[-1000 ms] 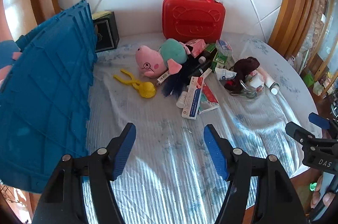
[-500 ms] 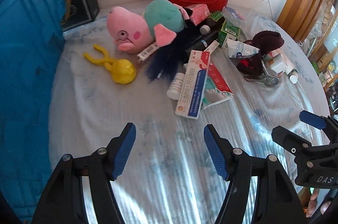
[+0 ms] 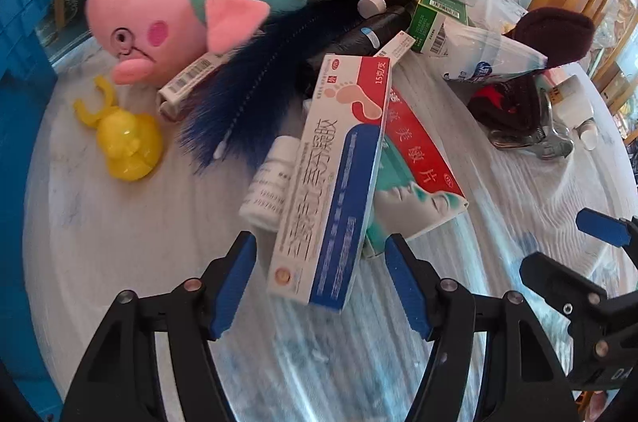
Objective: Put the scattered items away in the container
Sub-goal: 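Grasp the white-blue ointment box with the left tool while the right tool grasps the red-green medicine box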
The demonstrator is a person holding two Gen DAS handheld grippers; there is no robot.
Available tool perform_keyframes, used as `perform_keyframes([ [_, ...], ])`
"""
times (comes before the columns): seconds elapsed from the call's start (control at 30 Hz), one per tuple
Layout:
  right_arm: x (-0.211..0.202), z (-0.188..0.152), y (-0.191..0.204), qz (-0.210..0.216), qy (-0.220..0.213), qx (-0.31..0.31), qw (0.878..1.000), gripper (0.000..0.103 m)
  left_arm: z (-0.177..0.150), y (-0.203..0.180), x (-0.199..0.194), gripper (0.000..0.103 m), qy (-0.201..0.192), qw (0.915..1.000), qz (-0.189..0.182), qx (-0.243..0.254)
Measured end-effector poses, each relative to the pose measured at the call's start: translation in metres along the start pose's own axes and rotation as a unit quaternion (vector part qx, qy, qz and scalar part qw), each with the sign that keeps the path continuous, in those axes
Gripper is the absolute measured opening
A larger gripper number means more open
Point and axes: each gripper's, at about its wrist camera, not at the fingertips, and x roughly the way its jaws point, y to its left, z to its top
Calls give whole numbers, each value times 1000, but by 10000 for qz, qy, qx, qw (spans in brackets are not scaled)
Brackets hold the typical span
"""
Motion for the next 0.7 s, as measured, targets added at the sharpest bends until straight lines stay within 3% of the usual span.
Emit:
perform_keyframes([
  [0.2, 11, 8, -8, -9, 83, 56, 9999, 103, 4, 8, 4, 66, 1, 9995, -307, -21],
  [0.57, 18, 24, 24, 187, 104, -209, 9996, 103, -2, 29, -1, 66, -19, 9994, -280, -185],
  [0.6, 18, 25, 25, 177, 114, -230, 9995, 103, 0, 30, 0, 65, -30, 9992, -353, -198],
  [0.67, 19, 26, 28, 163, 144, -240, 9995, 103, 3, 32, 1, 48, -53, 9983, -526, -241],
  [0.7, 19, 26, 29, 154, 154, -241, 9995, 103, 5, 34, 0, 47, -51, 9981, -544, -279],
])
